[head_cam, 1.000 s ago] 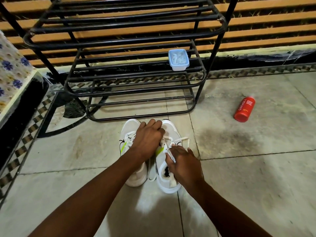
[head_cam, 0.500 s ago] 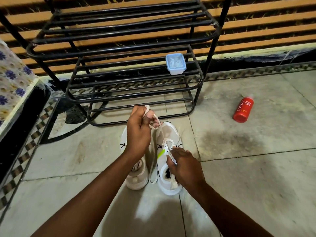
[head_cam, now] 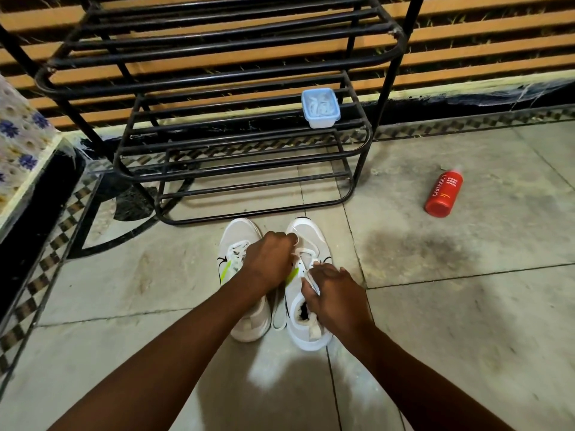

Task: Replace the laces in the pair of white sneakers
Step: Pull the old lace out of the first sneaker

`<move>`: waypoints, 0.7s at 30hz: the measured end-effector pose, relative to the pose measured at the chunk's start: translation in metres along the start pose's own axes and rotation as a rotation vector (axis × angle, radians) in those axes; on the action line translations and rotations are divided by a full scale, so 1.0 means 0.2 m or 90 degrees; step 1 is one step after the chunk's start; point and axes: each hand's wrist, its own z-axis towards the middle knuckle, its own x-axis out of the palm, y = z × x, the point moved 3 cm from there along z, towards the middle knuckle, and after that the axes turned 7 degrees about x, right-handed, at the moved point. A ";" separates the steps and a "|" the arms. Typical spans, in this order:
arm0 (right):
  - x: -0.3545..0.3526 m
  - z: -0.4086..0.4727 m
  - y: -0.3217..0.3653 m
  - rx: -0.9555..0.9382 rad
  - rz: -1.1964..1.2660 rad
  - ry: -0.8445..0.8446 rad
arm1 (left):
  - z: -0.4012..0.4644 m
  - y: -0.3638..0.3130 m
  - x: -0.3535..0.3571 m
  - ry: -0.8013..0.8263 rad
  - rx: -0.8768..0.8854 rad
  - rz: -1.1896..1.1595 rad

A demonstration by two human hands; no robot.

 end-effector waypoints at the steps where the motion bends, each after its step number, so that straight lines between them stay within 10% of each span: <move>1: 0.00 0.00 0.00 0.003 -0.002 -0.001 | 0.00 0.00 0.00 -0.004 -0.001 0.000; 21: 0.02 0.02 -0.01 0.025 -0.015 0.079 | -0.22 0.00 -0.29 -0.441 0.065 -0.105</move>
